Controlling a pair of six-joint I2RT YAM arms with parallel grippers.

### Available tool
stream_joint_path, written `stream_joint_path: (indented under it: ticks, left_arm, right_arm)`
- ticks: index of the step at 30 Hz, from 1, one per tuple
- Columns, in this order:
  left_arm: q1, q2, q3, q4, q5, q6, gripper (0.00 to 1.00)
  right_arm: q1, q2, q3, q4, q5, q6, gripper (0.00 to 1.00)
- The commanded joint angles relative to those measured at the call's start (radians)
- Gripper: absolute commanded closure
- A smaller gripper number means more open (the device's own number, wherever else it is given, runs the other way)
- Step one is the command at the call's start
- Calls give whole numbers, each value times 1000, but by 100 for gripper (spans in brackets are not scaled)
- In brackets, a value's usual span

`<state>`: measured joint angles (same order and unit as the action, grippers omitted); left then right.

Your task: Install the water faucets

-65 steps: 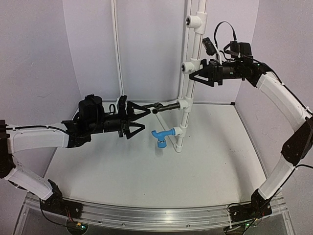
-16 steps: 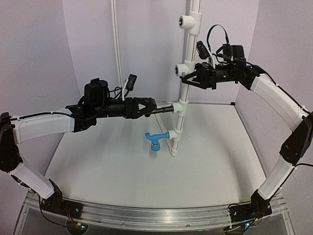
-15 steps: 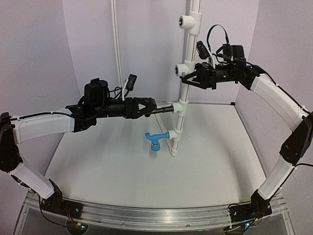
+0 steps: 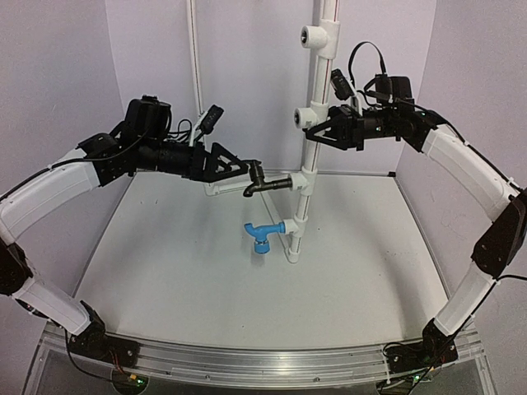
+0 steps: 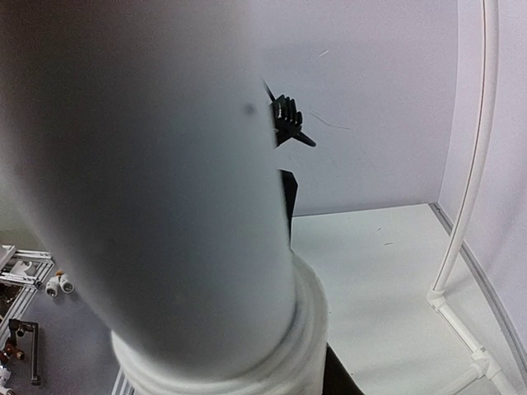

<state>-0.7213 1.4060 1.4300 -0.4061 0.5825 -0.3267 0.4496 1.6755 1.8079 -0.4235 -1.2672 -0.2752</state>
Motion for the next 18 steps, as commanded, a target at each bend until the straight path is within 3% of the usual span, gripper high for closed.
stream_joint_path:
  ticks: [1,6,13,18]
  left_arm:
    - [87,-18,101,-139,164,-116,3]
    - [209,92,213,-128,346,-239,2]
    - [220,286,393,-122,449,-315,11]
    - [218,344,388,-26,489,-396,15]
  right_arm:
    - [1,-19,-29,-55,21,53,73]
    - [0,-19,-33,-54,26,63,71]
    - [0,-23,-33,-53,38,84,68]
    - [1,-28,-36,-54,47,93,67]
